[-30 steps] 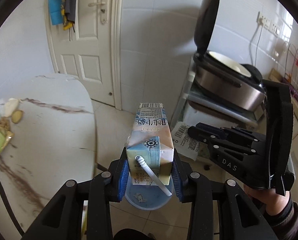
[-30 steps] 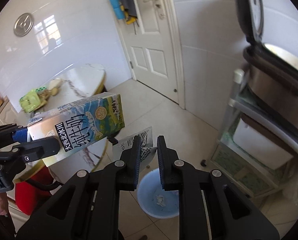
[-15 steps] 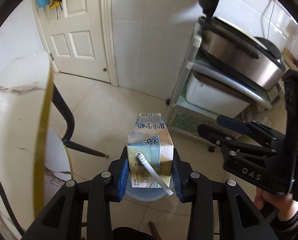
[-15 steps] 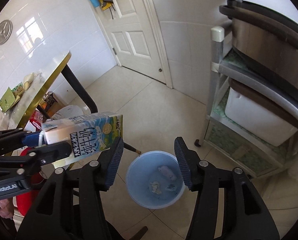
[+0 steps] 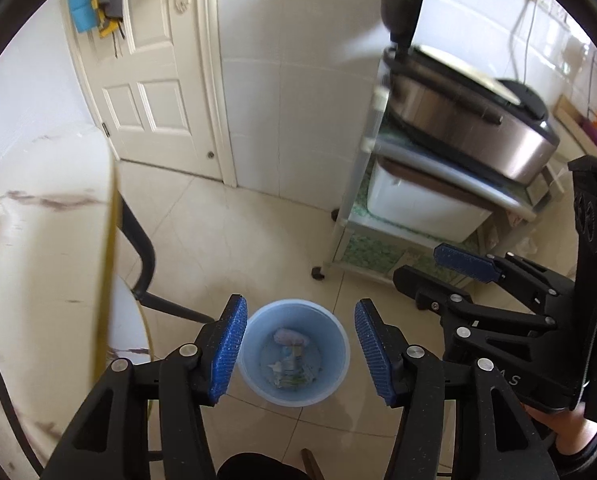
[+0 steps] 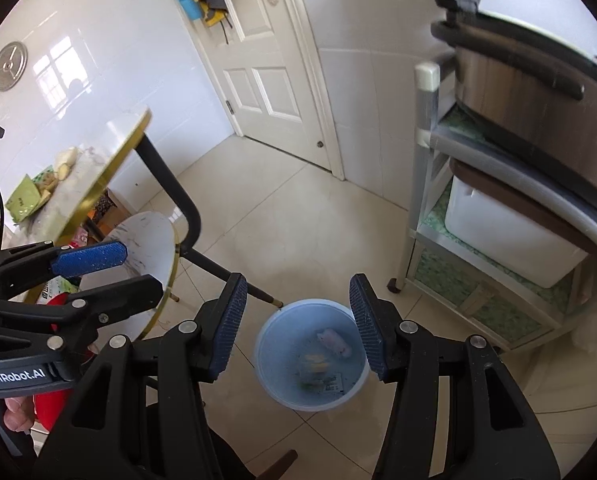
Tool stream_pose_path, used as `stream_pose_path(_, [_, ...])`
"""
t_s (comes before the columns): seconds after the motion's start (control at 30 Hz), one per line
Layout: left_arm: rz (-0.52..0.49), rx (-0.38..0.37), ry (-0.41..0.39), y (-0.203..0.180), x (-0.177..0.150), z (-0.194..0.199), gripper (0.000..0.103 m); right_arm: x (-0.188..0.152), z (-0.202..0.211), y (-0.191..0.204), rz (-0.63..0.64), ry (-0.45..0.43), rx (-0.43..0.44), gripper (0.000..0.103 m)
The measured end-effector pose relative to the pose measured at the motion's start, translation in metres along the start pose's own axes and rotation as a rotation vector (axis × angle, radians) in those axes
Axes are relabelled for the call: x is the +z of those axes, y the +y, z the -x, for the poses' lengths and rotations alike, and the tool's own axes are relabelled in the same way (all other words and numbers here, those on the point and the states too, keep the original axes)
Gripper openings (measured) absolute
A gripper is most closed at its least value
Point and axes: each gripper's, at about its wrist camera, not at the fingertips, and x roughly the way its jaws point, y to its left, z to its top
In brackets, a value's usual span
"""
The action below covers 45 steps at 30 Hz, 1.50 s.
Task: Collect trash
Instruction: 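Carry the carton and wrapper to the blue bin and release both, then return to the table and grasp the green snack bag with the left tool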
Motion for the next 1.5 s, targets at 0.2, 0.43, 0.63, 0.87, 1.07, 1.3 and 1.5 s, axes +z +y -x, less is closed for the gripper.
stream_pose_path(0.2, [0.001, 0.043, -0.128, 0.007, -0.017, 0.069, 0.065, 0.008, 0.042, 0.036, 0.059, -0.086, 0.013, 0.058])
stream_pose_path(0.43, [0.054, 0.121, -0.261, 0.036, -0.057, 0.147, 0.081, 0.017, 0.087, 0.1, 0.151, -0.196, 0.037, 0.076])
stream_pose_path(0.63, [0.133, 0.211, -0.352, 0.072, -0.103, 0.206, 0.098, 0.021, 0.105, 0.161, 0.225, -0.25, 0.055, 0.089])
stream_pose_path(0.87, [0.274, 0.326, -0.362, 0.136, -0.134, 0.219, 0.099, 0.032, 0.095, 0.231, 0.322, -0.254, 0.104, 0.092])
stream_pose_path(1.07, [0.383, 0.392, -0.336, 0.185, -0.135, 0.203, 0.099, 0.043, 0.055, 0.281, 0.388, -0.204, 0.133, 0.092])
stream_pose_path(1.3, [0.455, 0.404, -0.292, 0.226, -0.107, 0.165, 0.099, 0.058, -0.003, 0.302, 0.416, -0.132, 0.156, 0.092])
stream_pose_path(1.5, [0.48, 0.432, -0.228, 0.262, -0.076, 0.13, 0.098, 0.07, -0.039, 0.304, 0.431, -0.096, 0.153, 0.092])
